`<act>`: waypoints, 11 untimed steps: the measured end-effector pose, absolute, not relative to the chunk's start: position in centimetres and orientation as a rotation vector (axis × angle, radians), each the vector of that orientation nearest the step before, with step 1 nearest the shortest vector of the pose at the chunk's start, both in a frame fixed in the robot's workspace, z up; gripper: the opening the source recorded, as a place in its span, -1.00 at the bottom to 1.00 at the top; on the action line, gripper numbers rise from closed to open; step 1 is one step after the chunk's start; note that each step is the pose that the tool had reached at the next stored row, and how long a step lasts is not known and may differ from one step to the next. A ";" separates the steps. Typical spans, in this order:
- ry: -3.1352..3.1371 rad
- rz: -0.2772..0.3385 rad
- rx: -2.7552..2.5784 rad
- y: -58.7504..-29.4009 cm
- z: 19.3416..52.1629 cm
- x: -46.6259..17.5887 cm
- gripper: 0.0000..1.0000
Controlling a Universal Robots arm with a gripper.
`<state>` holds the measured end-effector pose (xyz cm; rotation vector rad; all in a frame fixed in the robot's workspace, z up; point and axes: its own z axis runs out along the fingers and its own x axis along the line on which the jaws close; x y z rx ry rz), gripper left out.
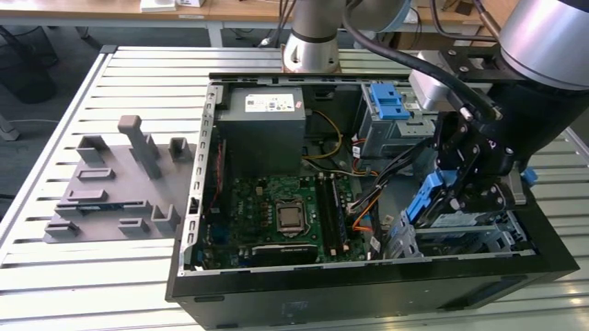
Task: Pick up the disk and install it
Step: 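Insert the disk into the insertion slot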
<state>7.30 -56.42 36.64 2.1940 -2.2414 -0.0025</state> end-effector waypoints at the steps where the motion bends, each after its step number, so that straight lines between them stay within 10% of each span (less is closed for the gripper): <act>1: -2.241 -0.002 2.194 -56.4 36.6 7.3 -0.27; 11: -2.241 -0.002 2.194 -56.4 36.4 7.3 -0.25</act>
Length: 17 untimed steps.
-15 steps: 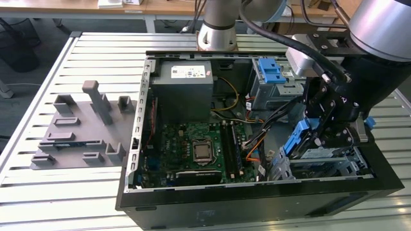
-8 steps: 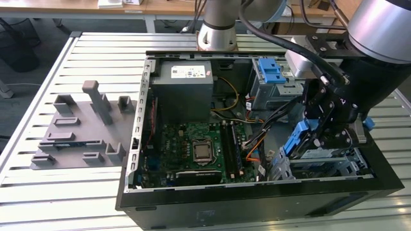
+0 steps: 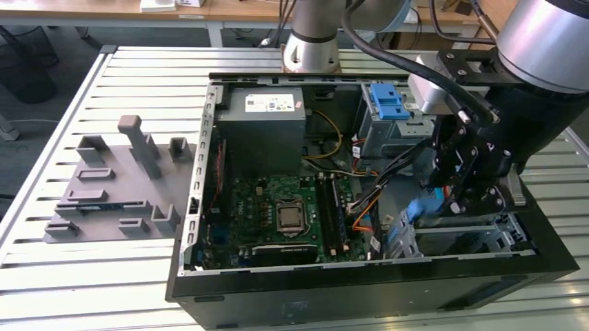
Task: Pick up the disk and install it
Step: 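Insert the disk into the insertion slot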
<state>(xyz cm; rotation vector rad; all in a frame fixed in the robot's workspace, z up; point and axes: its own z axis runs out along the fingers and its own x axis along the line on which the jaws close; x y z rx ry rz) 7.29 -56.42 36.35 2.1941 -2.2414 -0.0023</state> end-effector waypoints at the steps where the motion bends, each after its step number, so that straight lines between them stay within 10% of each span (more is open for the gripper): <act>1: -2.241 -0.002 2.194 -56.4 36.4 7.3 -0.14; 9: -2.241 -0.002 2.194 -56.4 36.3 7.3 -0.03; 17: -2.241 -0.002 2.194 -56.4 36.3 7.3 -0.74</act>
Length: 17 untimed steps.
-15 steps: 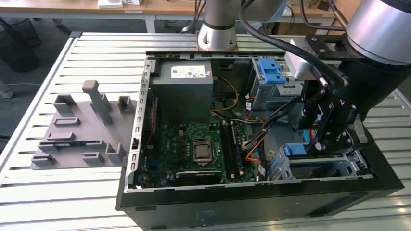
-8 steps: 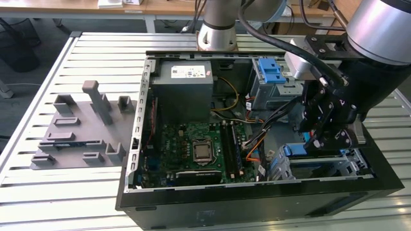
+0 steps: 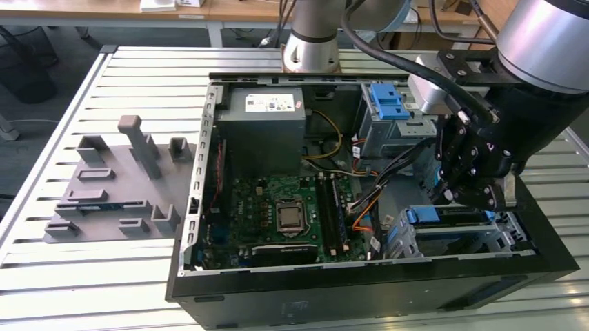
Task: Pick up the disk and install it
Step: 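Insert the disk into the insertion slot, then insert the first disk wire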
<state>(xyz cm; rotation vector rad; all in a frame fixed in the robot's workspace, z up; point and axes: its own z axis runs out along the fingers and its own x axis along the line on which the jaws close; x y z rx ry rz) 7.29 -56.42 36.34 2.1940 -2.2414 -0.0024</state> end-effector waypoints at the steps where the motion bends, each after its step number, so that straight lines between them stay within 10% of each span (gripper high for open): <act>1: -2.241 -0.002 2.194 -56.4 36.3 7.3 -0.74; 17: -2.241 -0.003 2.194 -56.4 36.3 7.4 -0.79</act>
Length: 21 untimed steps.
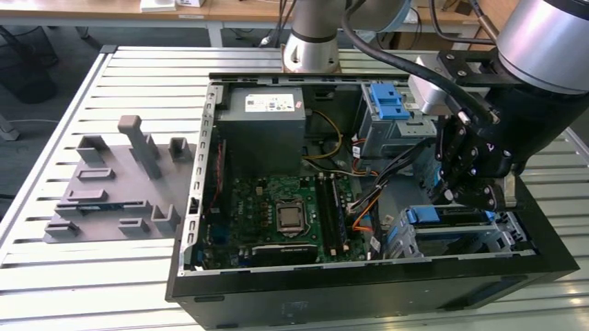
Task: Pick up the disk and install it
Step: 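Insert the first disk wire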
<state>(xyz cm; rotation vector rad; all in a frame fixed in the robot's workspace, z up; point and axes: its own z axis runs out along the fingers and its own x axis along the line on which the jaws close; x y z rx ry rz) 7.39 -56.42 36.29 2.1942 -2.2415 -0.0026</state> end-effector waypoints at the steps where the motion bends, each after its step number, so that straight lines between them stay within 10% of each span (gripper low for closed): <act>1: -2.241 -0.003 2.194 -56.4 36.3 7.5 -0.79; 21: -2.241 -0.002 2.194 -56.4 36.3 12.7 -0.79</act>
